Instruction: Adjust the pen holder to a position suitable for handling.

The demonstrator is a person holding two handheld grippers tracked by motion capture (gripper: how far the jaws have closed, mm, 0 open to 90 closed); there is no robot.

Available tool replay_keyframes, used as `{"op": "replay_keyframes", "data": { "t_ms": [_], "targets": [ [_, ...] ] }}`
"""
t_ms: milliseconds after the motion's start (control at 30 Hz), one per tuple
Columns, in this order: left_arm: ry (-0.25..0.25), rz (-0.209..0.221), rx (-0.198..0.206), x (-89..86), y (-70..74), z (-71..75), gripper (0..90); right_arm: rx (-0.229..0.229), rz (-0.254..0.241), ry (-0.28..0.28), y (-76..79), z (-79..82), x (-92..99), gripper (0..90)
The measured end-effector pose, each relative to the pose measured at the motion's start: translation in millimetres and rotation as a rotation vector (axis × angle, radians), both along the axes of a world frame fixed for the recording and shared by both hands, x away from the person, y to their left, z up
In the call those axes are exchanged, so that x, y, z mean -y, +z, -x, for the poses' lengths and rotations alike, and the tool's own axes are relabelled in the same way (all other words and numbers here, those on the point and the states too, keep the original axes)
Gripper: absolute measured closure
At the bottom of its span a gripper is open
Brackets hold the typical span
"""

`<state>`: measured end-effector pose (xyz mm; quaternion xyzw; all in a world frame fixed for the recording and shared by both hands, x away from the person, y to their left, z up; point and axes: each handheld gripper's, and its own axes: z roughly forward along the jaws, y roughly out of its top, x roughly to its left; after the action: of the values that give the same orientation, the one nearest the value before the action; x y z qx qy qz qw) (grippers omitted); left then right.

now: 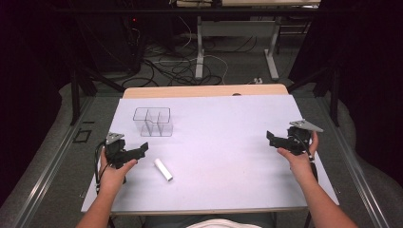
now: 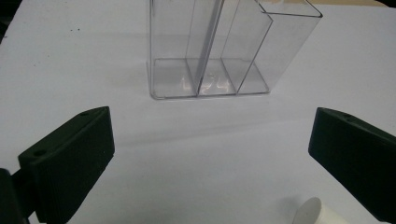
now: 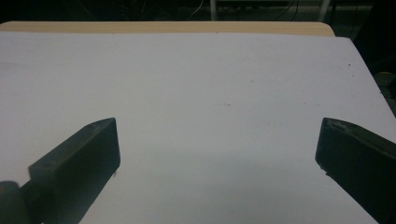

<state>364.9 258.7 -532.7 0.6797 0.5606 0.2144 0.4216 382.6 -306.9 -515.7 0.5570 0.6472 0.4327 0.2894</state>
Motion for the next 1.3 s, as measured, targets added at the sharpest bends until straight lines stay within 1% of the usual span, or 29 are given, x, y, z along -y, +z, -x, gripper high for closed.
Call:
{"op": "replay_keyframes", "data": {
  "t_ms": [33,67,100,133,233,267,300,333,367,433,500,533,600,633,667,700,733,800,833,867,900,933,1067,1133,1167,1200,1233,1300],
  "targets": [
    [0.002,-0.003,0.002,0.2,0.2,0.0,0.5,-0.016,-0.009,-0.011,1.1,1.4,-0.1,0.0],
    [0.003,-0.004,0.002,0.2,0.3,0.0,0.5,-0.013,-0.010,-0.006,1.2,1.3,1.4,0.0],
    [0.002,-0.007,0.000,0.1,0.3,-0.2,0.6,-0.007,-0.029,-0.010,0.4,0.8,1.2,0.0],
    [0.002,-0.010,-0.001,0.0,0.0,-0.4,0.6,-0.009,-0.037,-0.010,-0.1,0.5,1.3,0.0],
    [0.006,-0.014,0.004,-0.2,0.3,-0.5,0.7,-0.013,-0.023,-0.016,-3.0,-0.2,1.2,0.0],
    [0.008,-0.013,0.008,-0.2,0.7,-0.2,0.7,-0.016,-0.023,-0.011,-4.3,-0.1,1.4,0.0],
    [0.010,-0.011,0.010,0.0,1.4,-0.1,0.7,-0.028,-0.038,-0.016,-5.2,0.5,0.2,0.0],
    [0.012,-0.007,0.011,0.6,2.3,0.1,0.7,-0.031,-0.035,-0.011,-6.4,0.6,0.6,0.0],
    [0.008,-0.012,0.018,0.4,3.6,-0.1,0.7,-0.041,-0.039,-0.008,-7.2,0.8,-0.2,0.0],
    [0.005,-0.003,0.026,1.6,6.4,-0.1,0.9,-0.059,-0.025,0.002,-7.2,0.7,-1.7,0.3],
    [-0.004,0.003,0.024,3.6,9.0,0.5,1.1,-0.056,-0.006,0.008,-5.5,1.0,-3.5,0.5],
    [-0.008,-0.003,0.028,5.5,11.4,1.1,1.1,-0.047,0.002,0.007,-4.7,1.7,-4.5,0.5],
    [-0.009,-0.003,0.035,6.3,12.4,0.7,1.1,-0.021,0.025,0.010,-3.7,3.9,-5.8,0.6],
    [-0.010,0.001,0.033,7.1,13.7,0.7,1.3,-0.011,0.043,0.013,-3.6,4.5,-6.1,0.6],
    [-0.014,0.000,0.031,7.8,16.5,-0.6,1.6,-0.016,0.046,0.010,-3.1,5.6,-7.2,0.6],
    [-0.014,0.000,0.031,7.8,16.5,-0.6,1.6,-0.011,0.044,0.012,-3.6,5.4,-7.7,0.6],
    [-0.012,0.000,0.040,8.9,19.5,-2.4,1.7,-0.012,0.043,0.013,-4.1,5.2,-7.9,0.6],
    [-0.010,-0.006,0.043,8.9,21.7,-3.4,1.9,-0.012,0.055,0.015,-5.7,3.8,-7.2,0.6],
    [-0.004,-0.007,0.049,9.1,23.8,-4.7,2.6,-0.023,0.049,0.009,-6.1,4.1,-7.9,0.7],
    [-0.005,-0.011,0.051,8.9,29.2,-8.0,3.0,-0.026,0.047,0.012,-6.8,3.8,-7.7,0.8],
    [-0.005,-0.011,0.051,8.9,29.2,-8.0,3.1,-0.024,0.048,0.013,-7.5,3.5,-7.4,0.9],
    [-0.001,-0.010,0.059,8.9,31.8,-9.8,3.5,-0.026,0.047,0.011,-8.0,3.6,-7.4,1.0],
    [0.002,-0.003,0.063,9.2,42.5,-16.3,5.8,-0.032,0.037,0.018,-9.5,2.4,-6.1,1.2],
    [0.004,-0.007,0.065,9.3,46.9,-20.2,7.6,-0.038,0.034,0.015,-9.9,2.6,-5.3,1.3],
    [0.006,-0.002,0.064,9.2,48.7,-22.3,8.4,-0.040,0.029,0.013,-10.1,2.6,-5.2,1.3],
    [0.005,0.000,0.059,8.6,50.8,-24.3,10.1,-0.043,0.025,0.008,-10.2,3.0,-5.4,1.3],
    [0.006,0.003,0.061,8.2,52.6,-26.3,12.1,-0.041,0.034,0.011,-10.5,3.1,-4.2,1.2],
    [0.015,-0.002,0.067,7.1,56.4,-30.5,16.6,-0.045,0.034,0.005,-10.9,3.5,-3.4,1.3]
  ]
}}
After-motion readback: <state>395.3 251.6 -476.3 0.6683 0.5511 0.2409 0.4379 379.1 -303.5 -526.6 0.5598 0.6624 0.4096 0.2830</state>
